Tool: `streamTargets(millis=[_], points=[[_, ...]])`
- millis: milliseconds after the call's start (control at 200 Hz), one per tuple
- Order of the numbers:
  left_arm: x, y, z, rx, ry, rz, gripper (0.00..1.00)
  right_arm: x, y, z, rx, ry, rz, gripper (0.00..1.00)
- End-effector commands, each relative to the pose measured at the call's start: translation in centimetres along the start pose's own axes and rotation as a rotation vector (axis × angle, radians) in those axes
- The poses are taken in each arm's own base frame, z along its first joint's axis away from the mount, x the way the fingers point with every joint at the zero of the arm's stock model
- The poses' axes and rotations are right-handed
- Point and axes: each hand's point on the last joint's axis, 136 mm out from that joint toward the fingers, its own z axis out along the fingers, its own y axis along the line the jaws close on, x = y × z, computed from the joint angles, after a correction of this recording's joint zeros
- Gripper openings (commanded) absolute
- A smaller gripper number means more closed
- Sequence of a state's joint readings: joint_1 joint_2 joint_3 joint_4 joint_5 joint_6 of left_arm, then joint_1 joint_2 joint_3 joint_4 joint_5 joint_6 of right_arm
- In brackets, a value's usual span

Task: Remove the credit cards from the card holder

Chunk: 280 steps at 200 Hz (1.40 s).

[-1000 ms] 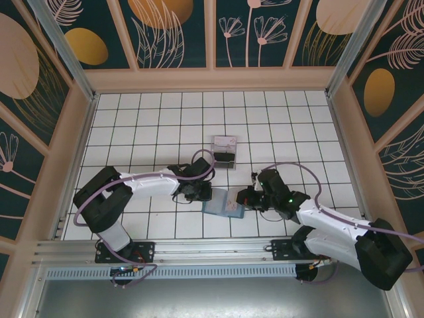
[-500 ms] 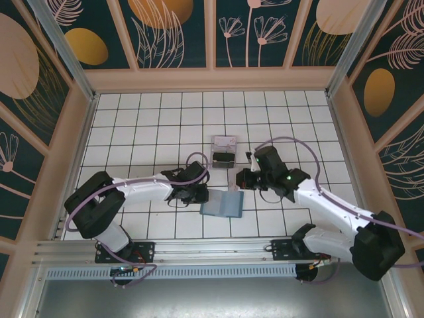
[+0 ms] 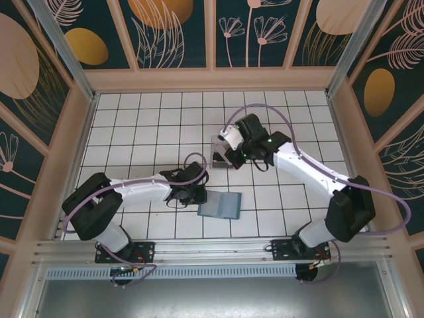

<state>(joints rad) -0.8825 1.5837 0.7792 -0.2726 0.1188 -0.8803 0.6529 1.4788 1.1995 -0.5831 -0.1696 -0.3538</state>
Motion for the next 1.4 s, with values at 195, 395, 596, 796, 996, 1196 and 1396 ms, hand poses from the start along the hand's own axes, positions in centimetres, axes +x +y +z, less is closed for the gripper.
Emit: streamTargets(millis=[195, 395, 596, 796, 996, 1196, 1396], points=[[-0.9, -0.2, -0.4, -0.035, -0.01, 0.009, 0.19, 1.4, -2.0, 0.7, -0.016, 0.166, -0.484, 0.0], [-1.0, -0.3, -0.4, -0.037, -0.01, 0.01, 0.19, -0.3, -4.4, 1.1, -0.032, 0.2, -0.54, 0.0], [-1.1, -0.2, -0.5, -0.045, -0.009, 0.007, 0.19, -1.6, -6.5, 2.6, -0.047, 0.252, -0.559, 0.0], [-1.2, -0.3, -0.8, -0.054, -0.011, 0.003, 0.19, -2.4, -7.0, 4.7, -0.095, 0.288, -0.573, 0.0], [-1.1, -0.1, -0.7, -0.058, -0.009, -0.004, 0.19, -1.9, -7.3, 6.5, -0.13, 0.329, -0.569, 0.0], [-0.9, 0.1, -0.8, -0.061, -0.007, -0.005, 0.19, -1.4, -7.6, 7.2, -0.132, 0.357, -0.565, 0.0], [-0.9, 0.2, -0.8, -0.065, -0.008, -0.003, 0.19, -0.8, -8.0, 7.9, -0.127, 0.396, -0.564, 0.0]])
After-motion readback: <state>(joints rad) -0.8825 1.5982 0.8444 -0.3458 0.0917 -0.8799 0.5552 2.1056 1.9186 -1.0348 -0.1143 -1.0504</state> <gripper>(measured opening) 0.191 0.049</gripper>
